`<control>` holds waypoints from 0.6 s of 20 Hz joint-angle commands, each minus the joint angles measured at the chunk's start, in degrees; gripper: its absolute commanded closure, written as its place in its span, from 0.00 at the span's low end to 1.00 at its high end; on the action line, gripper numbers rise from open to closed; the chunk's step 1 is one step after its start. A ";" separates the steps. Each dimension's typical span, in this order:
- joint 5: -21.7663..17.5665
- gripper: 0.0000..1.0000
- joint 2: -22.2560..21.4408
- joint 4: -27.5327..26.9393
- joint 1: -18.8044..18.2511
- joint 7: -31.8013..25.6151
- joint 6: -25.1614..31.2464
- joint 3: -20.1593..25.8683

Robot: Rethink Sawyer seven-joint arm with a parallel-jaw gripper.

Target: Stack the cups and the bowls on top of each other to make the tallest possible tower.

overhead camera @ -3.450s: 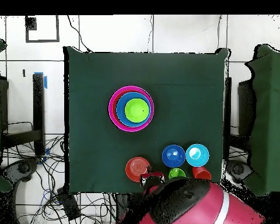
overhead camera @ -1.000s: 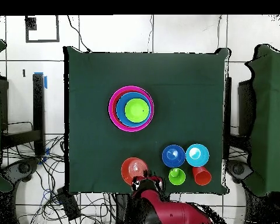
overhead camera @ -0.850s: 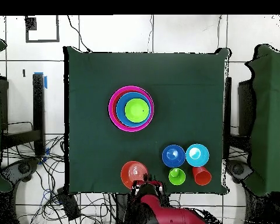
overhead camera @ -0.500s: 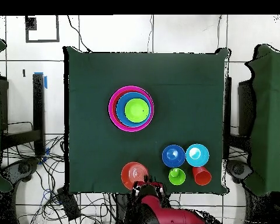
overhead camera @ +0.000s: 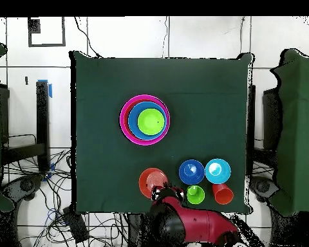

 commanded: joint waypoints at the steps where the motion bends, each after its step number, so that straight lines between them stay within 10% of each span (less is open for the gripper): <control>1: 2.00 1.00 6.06 -9.69 0.78 3.34 6.99 6.23; 12: 6.36 1.00 -2.06 -5.39 -0.04 3.83 16.06 8.30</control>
